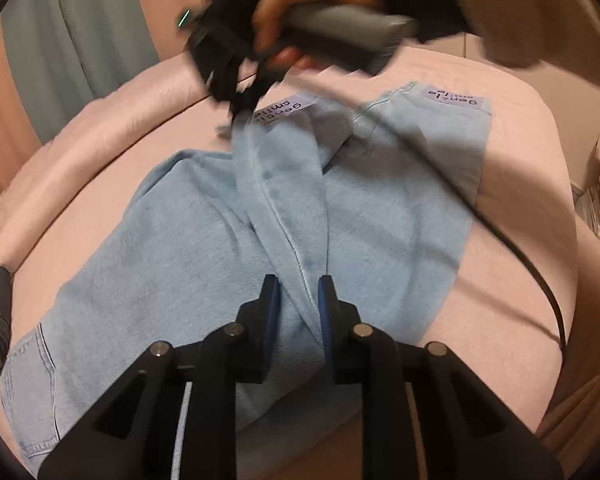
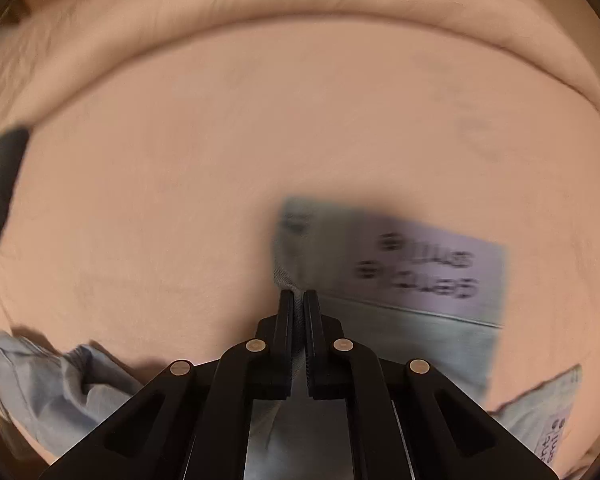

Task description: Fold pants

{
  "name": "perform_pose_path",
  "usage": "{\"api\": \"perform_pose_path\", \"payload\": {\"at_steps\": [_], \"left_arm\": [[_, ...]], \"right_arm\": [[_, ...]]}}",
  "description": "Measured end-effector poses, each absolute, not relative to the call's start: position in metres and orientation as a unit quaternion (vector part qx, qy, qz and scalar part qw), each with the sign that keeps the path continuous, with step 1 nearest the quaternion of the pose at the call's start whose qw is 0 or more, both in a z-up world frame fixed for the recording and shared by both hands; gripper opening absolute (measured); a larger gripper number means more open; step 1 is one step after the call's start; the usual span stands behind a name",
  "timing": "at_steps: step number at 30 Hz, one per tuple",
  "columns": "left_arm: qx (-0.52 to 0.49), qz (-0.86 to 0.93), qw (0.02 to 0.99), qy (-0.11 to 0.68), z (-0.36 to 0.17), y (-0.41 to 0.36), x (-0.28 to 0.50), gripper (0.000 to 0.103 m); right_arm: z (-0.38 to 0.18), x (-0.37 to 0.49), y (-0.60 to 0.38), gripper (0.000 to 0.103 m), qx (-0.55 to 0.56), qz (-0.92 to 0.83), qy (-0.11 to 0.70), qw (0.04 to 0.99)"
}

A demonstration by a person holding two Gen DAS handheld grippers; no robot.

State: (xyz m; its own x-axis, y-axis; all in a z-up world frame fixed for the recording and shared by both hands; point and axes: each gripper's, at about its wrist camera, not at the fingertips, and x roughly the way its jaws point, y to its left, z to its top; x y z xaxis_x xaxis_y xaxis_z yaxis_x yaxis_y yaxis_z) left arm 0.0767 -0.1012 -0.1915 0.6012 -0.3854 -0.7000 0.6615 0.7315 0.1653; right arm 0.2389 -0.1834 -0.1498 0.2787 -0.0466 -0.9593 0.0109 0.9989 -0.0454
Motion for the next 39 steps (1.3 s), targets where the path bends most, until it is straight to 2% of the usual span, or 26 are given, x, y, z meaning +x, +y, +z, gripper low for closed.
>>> {"api": "perform_pose_path", "payload": {"at_steps": [6, 9, 11, 17, 19, 20, 21, 23, 24, 28, 29, 30, 31, 39], "left_arm": [[0.215, -0.306, 0.871, 0.319, -0.178, -0.097, 0.069, 0.014], [0.231, -0.312, 0.866, 0.314, -0.172, -0.099, 0.062, 0.014], [0.249, -0.317, 0.861, 0.310, -0.171, -0.102, 0.057, 0.014], [0.306, -0.325, 0.832, 0.329, -0.185, -0.122, 0.044, 0.013], [0.318, -0.323, 0.826, 0.334, -0.188, -0.124, 0.044, 0.013], [0.320, -0.321, 0.826, 0.336, -0.188, -0.125, 0.043, 0.013], [0.321, -0.318, 0.826, 0.337, -0.188, -0.125, 0.043, 0.014], [0.317, -0.316, 0.825, 0.344, -0.189, -0.124, 0.048, 0.017], [0.316, -0.313, 0.826, 0.347, -0.190, -0.125, 0.050, 0.017], [0.326, -0.303, 0.822, 0.355, -0.197, -0.133, 0.059, 0.015], [0.327, -0.303, 0.820, 0.358, -0.197, -0.137, 0.059, 0.013], [0.327, -0.304, 0.819, 0.360, -0.197, -0.139, 0.060, 0.013], [0.324, -0.305, 0.820, 0.360, -0.196, -0.142, 0.063, 0.012], [0.329, -0.329, 0.814, 0.347, -0.189, -0.159, 0.056, 0.011]], "right_arm": [[-0.047, 0.125, -0.257, 0.004, 0.143, 0.019, 0.452, 0.880], [-0.031, 0.059, -0.297, 0.004, 0.181, -0.007, 0.402, 0.897], [-0.046, 0.023, -0.324, 0.004, 0.215, -0.033, 0.393, 0.893], [-0.147, -0.021, -0.389, 0.004, 0.315, -0.070, 0.412, 0.852], [-0.154, -0.023, -0.397, 0.008, 0.349, -0.063, 0.397, 0.846], [-0.154, -0.025, -0.401, 0.017, 0.371, -0.057, 0.382, 0.844], [-0.153, -0.026, -0.406, 0.032, 0.385, -0.059, 0.368, 0.844], [-0.153, -0.023, -0.411, 0.048, 0.406, -0.060, 0.345, 0.844], [-0.153, -0.017, -0.408, 0.049, 0.411, -0.060, 0.343, 0.842], [-0.153, 0.007, -0.406, 0.048, 0.393, -0.081, 0.353, 0.845], [-0.150, 0.010, -0.404, 0.037, 0.379, -0.087, 0.356, 0.850], [-0.145, 0.010, -0.405, 0.009, 0.362, -0.088, 0.356, 0.857], [-0.142, 0.000, -0.417, 0.005, 0.358, -0.079, 0.356, 0.860], [-0.105, -0.038, -0.430, 0.004, 0.308, -0.114, 0.278, 0.903]]}}
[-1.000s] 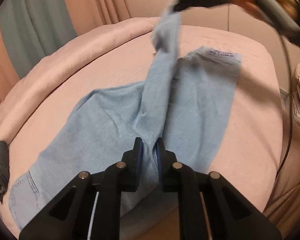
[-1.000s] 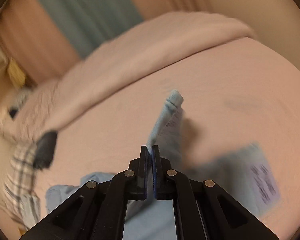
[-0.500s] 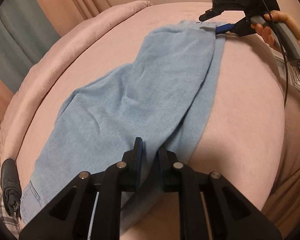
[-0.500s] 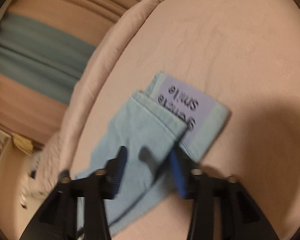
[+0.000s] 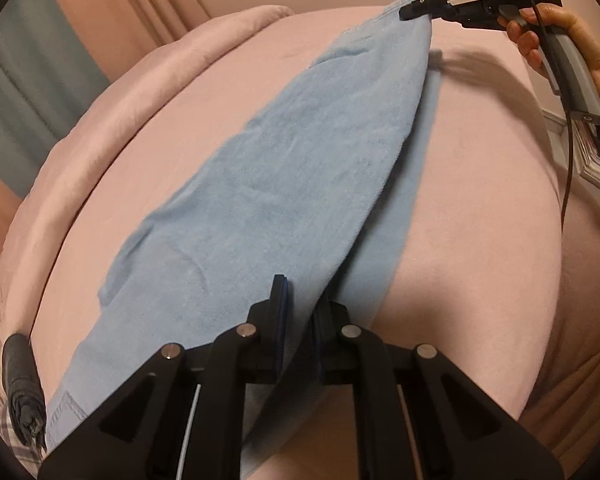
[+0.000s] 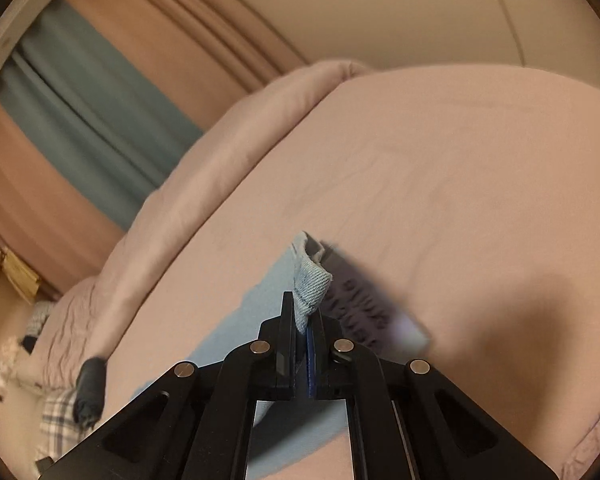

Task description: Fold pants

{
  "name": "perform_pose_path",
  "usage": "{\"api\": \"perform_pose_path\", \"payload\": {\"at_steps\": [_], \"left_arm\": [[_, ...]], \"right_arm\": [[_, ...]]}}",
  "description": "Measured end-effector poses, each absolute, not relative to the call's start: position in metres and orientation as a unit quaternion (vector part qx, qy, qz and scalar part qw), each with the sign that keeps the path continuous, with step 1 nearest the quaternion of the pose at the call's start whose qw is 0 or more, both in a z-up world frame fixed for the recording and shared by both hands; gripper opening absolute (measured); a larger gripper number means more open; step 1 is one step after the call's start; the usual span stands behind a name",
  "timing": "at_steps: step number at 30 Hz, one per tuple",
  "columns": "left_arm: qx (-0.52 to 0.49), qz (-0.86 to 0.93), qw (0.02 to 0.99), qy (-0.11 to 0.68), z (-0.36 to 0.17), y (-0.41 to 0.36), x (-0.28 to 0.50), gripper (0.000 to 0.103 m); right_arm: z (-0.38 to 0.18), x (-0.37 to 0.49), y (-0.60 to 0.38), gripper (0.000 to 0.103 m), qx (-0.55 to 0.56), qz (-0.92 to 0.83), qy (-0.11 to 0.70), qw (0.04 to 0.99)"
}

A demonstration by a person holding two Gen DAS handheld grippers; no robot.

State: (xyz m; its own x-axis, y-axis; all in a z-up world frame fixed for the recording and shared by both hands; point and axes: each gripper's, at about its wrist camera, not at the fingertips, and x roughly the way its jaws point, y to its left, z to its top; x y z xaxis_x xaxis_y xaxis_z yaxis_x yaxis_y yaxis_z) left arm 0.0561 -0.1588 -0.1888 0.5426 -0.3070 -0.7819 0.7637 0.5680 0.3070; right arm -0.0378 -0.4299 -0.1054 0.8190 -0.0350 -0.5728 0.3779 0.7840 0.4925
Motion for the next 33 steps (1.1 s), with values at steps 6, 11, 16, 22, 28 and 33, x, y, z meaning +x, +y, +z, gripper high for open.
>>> {"api": "perform_pose_path", "payload": {"at_steps": [6, 11, 16, 22, 28, 33], "left_arm": [[0.320, -0.329, 0.810, 0.365, -0.197, -0.160, 0.063, 0.011], [0.319, -0.327, 0.812, 0.363, -0.197, -0.162, 0.060, 0.012], [0.268, -0.331, 0.824, 0.375, -0.182, -0.143, 0.058, 0.018], [0.182, -0.294, 0.869, 0.353, -0.142, -0.068, 0.057, 0.051], [0.094, -0.145, 0.904, 0.391, -0.145, 0.031, 0.102, 0.049], [0.042, -0.092, 0.884, 0.456, -0.181, 0.099, 0.104, 0.048]], "right_arm": [[-0.156, -0.024, -0.449, 0.005, 0.317, -0.117, 0.365, 0.868], [-0.142, -0.020, -0.446, 0.005, 0.299, -0.124, 0.354, 0.877], [-0.142, -0.028, -0.466, 0.006, 0.325, -0.149, 0.369, 0.858], [-0.077, -0.025, -0.416, 0.040, 0.161, -0.159, 0.332, 0.916], [-0.098, 0.033, -0.273, 0.040, 0.087, 0.116, 0.418, 0.897], [-0.154, 0.043, -0.169, 0.040, 0.003, 0.245, 0.484, 0.840]]}}
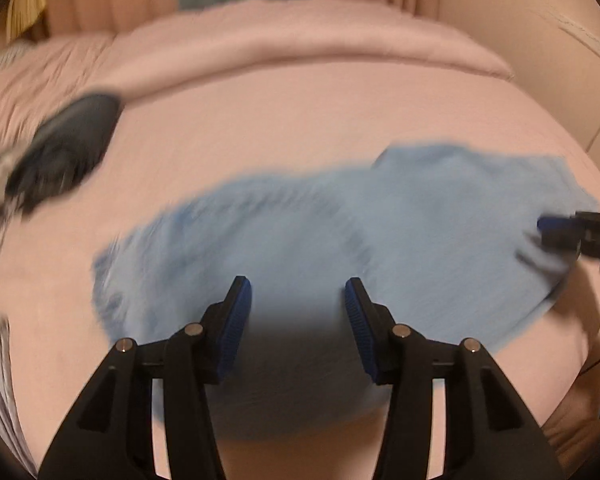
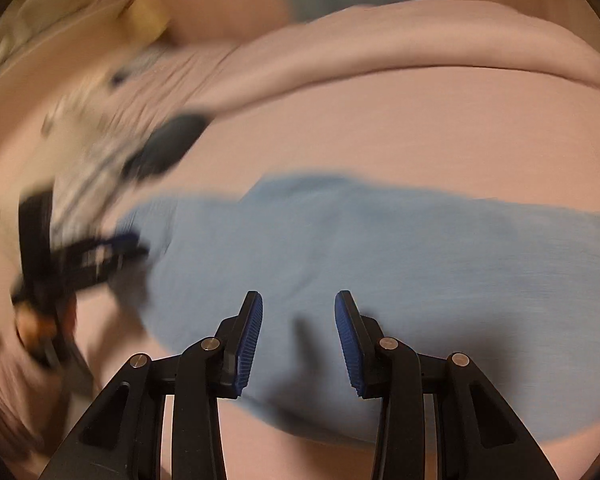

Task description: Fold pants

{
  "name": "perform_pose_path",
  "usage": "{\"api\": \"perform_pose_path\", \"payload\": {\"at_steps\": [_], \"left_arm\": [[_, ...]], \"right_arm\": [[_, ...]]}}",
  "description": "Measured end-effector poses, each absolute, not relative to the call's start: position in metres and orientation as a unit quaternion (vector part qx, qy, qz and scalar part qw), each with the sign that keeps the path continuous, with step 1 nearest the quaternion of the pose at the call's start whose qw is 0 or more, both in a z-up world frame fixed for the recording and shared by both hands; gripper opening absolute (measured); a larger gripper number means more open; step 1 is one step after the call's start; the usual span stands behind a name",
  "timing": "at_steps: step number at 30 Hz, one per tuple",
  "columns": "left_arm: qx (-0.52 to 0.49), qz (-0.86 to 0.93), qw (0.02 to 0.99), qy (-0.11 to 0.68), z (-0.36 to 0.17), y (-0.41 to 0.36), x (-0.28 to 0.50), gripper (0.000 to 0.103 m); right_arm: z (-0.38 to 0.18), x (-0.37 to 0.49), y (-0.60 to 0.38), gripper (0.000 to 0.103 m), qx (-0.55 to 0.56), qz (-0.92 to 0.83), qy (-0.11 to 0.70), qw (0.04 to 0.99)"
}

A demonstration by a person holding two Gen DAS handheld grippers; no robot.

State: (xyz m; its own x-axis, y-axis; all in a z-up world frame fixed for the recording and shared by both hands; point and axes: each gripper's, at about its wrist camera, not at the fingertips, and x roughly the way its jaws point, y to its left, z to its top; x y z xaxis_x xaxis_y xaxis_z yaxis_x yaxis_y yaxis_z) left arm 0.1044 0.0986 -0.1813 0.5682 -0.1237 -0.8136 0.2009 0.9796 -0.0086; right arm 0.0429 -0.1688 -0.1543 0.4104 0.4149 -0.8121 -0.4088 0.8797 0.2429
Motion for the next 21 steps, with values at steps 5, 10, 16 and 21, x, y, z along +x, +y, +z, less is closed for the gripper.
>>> {"api": "perform_pose_path", "payload": {"at_steps": [5, 10, 16, 21], "left_arm": [[0.033, -0.124, 0.874, 0.468, -0.203, 0.118, 0.071, 0.044], [0.016, -0.133, 0.871, 0.472, -0.185, 0.127, 0.074, 0.044], [-0.016, -0.147, 0.893, 0.424, -0.152, 0.131, 0.084, 0.052], [-0.034, -0.144, 0.908, 0.391, -0.137, 0.133, 0.110, 0.058]], "right_arm": [[-0.182, 0.002, -0.127, 0.040, -0.171, 0.262, 0.508, 0.802], [-0.140, 0.053, -0.136, 0.040, -0.086, 0.307, 0.540, 0.779], [-0.111, 0.127, -0.120, 0.048, -0.049, 0.311, 0.493, 0.811], [-0.155, 0.197, -0.090, 0.048, -0.061, 0.294, 0.601, 0.740]]}}
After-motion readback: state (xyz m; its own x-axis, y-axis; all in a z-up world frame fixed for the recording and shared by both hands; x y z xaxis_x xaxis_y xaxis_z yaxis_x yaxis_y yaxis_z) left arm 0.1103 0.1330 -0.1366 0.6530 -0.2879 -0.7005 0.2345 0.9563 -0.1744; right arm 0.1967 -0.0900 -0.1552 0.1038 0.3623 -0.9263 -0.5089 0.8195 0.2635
